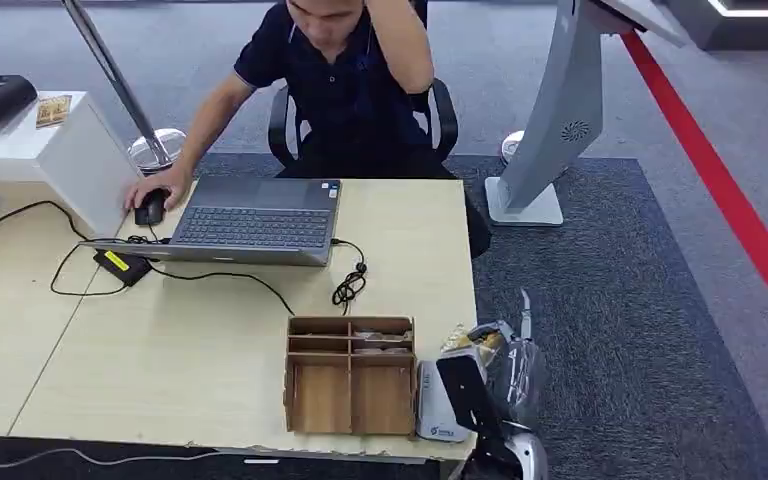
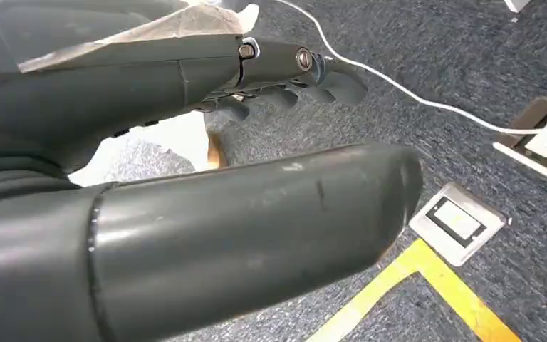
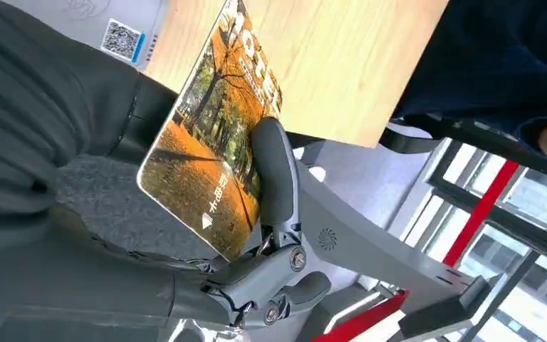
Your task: Pass the card to the sensor for recognition and then transmit it.
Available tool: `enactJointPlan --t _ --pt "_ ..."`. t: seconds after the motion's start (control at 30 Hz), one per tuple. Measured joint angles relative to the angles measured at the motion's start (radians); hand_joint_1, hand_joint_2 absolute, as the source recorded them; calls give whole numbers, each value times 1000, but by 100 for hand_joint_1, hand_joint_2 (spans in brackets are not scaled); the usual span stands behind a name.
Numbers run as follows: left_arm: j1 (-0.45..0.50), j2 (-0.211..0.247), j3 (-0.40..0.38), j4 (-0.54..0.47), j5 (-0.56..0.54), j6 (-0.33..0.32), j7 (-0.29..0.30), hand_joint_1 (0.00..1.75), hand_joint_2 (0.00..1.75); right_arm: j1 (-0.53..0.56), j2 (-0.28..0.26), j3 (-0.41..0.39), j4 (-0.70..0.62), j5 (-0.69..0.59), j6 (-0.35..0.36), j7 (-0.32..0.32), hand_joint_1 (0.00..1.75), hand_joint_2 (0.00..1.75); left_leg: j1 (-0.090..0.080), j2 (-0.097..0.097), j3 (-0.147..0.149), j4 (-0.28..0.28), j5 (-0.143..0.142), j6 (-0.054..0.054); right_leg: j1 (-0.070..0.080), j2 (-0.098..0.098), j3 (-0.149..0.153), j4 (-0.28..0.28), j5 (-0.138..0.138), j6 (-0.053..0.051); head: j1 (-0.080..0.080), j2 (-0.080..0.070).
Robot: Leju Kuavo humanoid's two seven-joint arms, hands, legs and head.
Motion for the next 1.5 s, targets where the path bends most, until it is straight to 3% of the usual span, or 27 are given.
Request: enactJointPlan --t 1.5 --pt "0 0 0 0 3 3 0 0 0 28 -10 -4 29 14 0 9 175 175 0 0 0 0 0 0 0 0 0 0 0 0 0 0"
